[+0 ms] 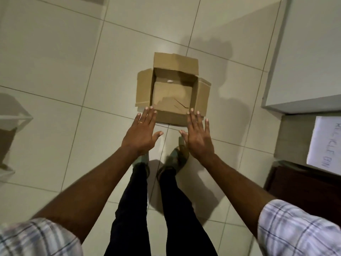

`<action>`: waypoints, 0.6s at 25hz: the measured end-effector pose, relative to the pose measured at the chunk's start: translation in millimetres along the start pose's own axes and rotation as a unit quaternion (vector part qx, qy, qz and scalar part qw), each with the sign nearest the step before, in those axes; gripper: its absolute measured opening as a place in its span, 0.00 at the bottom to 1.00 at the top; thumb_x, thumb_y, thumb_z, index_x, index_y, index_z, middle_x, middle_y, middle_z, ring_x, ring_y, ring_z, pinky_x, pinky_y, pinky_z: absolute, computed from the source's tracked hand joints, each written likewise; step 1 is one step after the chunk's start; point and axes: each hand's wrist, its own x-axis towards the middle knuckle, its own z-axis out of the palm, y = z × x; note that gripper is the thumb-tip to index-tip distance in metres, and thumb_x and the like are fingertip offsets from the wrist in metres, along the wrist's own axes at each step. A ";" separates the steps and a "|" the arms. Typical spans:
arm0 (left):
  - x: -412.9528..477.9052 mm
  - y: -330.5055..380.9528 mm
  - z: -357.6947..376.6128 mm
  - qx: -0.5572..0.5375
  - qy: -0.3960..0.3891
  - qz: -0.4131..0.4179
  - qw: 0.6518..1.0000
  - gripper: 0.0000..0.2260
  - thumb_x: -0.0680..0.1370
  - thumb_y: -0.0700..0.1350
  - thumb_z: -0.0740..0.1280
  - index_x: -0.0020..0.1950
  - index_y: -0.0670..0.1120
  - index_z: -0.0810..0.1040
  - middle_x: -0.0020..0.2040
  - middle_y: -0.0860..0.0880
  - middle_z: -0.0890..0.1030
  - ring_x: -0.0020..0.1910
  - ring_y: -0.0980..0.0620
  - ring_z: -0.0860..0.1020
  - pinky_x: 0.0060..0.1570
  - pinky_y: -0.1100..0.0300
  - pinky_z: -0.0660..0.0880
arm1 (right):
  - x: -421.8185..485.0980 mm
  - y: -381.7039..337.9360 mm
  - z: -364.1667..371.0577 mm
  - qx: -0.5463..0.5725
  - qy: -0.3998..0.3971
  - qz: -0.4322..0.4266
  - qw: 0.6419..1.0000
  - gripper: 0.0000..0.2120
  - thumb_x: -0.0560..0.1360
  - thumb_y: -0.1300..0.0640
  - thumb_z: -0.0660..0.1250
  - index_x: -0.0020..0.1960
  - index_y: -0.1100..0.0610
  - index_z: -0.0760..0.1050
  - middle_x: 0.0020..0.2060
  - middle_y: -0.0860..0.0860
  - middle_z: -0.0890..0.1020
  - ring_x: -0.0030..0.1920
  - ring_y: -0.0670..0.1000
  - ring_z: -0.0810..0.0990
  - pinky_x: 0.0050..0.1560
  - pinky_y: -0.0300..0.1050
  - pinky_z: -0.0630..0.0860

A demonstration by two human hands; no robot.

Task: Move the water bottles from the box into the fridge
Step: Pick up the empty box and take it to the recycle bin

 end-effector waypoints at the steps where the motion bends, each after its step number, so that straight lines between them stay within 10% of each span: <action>1: 17.4 -6.6 16.3 0.003 -0.012 0.011 1.000 0.34 0.82 0.62 0.46 0.81 0.43 0.41 0.81 0.44 0.41 0.80 0.45 0.39 0.78 0.48 0.43 | 17.4 3.0 18.4 -0.005 -0.009 -0.003 1.000 0.33 0.85 0.42 0.48 0.82 0.60 0.48 0.81 0.57 0.49 0.81 0.58 0.47 0.78 0.64 0.54; 15: 215.5 -69.2 224.4 0.088 -0.090 0.048 0.991 0.33 0.81 0.46 0.63 0.80 0.41 0.49 0.81 0.41 0.52 0.80 0.42 0.52 0.77 0.47 0.55 | 202.8 45.0 249.9 0.034 -0.058 -0.050 0.996 0.32 0.80 0.55 0.63 0.80 0.57 0.54 0.80 0.57 0.56 0.78 0.61 0.59 0.76 0.63 0.61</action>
